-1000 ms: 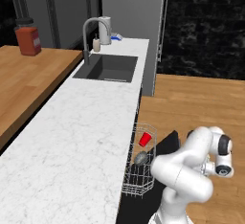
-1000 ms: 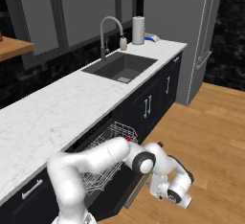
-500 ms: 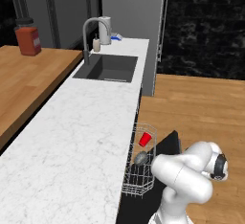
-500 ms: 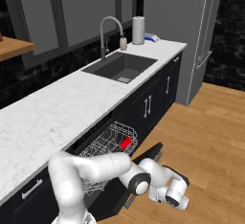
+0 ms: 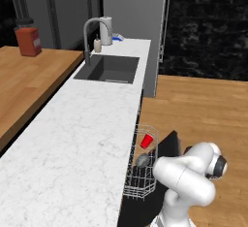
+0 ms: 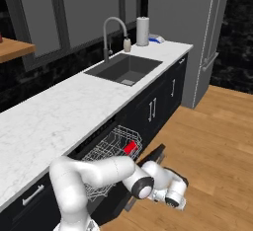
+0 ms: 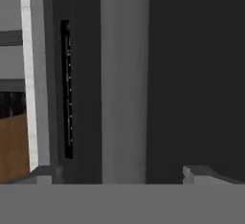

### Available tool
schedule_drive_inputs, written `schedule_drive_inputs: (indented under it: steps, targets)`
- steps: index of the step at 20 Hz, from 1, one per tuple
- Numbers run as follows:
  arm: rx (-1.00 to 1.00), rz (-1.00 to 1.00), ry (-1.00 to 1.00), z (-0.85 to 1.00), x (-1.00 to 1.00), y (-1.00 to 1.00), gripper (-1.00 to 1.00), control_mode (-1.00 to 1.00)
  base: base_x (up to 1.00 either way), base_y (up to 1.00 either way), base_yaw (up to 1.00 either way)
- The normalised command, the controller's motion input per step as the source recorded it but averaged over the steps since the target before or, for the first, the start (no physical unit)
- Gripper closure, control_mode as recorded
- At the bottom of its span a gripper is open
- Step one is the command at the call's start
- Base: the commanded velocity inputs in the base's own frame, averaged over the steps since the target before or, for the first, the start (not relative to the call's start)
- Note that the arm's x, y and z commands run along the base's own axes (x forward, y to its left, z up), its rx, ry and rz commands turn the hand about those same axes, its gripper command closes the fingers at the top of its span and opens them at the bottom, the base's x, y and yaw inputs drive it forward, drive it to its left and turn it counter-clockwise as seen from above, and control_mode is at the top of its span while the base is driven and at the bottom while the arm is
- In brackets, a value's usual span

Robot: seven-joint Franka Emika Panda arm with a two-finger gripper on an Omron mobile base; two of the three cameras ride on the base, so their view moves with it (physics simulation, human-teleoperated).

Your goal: Pick up the cup and bowl from the counter, place them in the dishwasher, and close the dishwasher door.

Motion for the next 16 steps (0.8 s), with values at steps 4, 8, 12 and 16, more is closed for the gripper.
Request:
schedule_drive_inputs:
  steps: [4,8,12,16]
  targets:
    - [0.39,0.19,-0.19,0.37,-0.05,0.99,-1.0,-1.0,0.0,0.0,0.0]
    - [0.36,0.15,-0.12,0.11,0.0,1.0,-1.0,-1.0,0.0,0.0,0.0]
    - [0.41,0.1,-0.11,-0.07,0.06,1.0,-1.0,-1.0,0.0,0.0,0.0]
    - [0.35,0.0,-0.06,-0.1,0.21,1.0,-1.0,-1.0,0.0,0.0,0.0]
